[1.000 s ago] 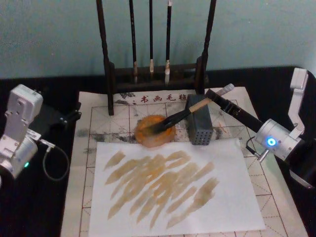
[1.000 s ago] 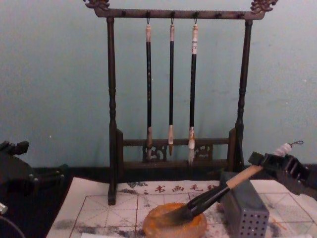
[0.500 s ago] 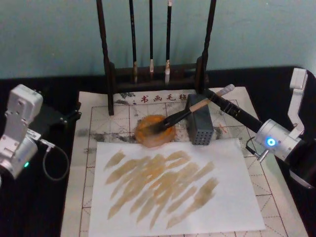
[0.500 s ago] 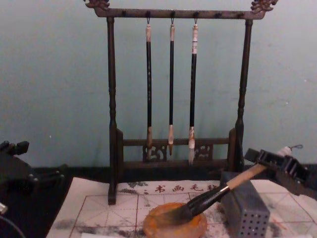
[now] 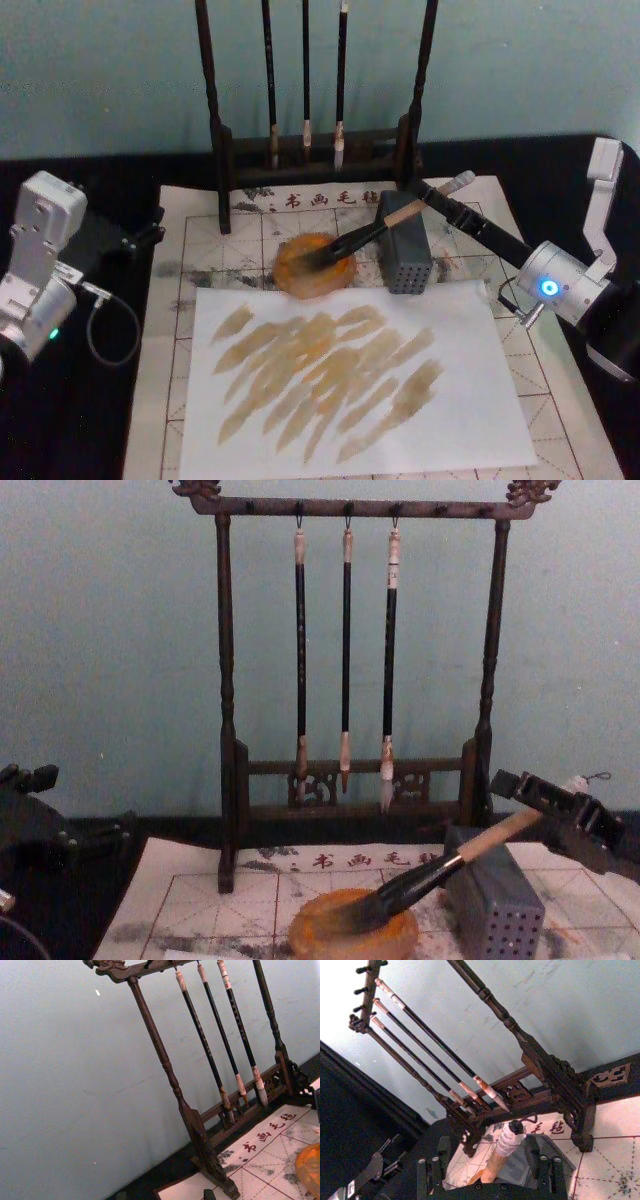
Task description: Pick up the brush from the inkstone, write on the paper, then place the brush back to its original position.
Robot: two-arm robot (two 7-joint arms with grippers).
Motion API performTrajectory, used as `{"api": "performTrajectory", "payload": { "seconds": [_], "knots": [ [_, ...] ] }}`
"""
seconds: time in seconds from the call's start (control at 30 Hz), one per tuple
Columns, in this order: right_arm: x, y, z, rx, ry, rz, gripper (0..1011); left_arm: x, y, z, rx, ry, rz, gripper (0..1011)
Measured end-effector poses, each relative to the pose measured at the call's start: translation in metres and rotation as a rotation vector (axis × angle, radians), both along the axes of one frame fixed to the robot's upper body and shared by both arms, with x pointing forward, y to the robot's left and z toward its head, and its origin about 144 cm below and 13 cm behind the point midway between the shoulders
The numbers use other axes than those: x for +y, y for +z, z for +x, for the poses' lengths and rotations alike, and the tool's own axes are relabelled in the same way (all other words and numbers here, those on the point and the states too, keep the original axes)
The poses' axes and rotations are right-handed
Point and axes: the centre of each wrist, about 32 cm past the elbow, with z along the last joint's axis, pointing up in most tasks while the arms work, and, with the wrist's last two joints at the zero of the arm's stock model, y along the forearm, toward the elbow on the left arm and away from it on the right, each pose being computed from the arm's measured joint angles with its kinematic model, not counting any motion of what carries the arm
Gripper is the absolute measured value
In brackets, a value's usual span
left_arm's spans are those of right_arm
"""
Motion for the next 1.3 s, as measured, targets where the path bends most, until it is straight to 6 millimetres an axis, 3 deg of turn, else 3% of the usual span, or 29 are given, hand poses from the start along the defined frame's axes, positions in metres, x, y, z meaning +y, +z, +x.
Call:
{"api": "performTrajectory", "payload": {
  "seconds": [0.07,0.83,1.3],
  "knots": [
    [0.0,0.0,0.0,0.0,0.0,0.0,1002,0.0,0.0,0.0,0.0,0.0,0.0,1001],
    [-0.001,0.004,-0.004,-0.03,0.016,-0.043,1000,0.0,0.0,0.0,0.0,0.0,0.0,1001],
    [-0.009,0.021,-0.019,-0.128,-0.039,-0.34,1000,0.0,0.0,0.0,0.0,0.0,0.0,1001]
  ]
}}
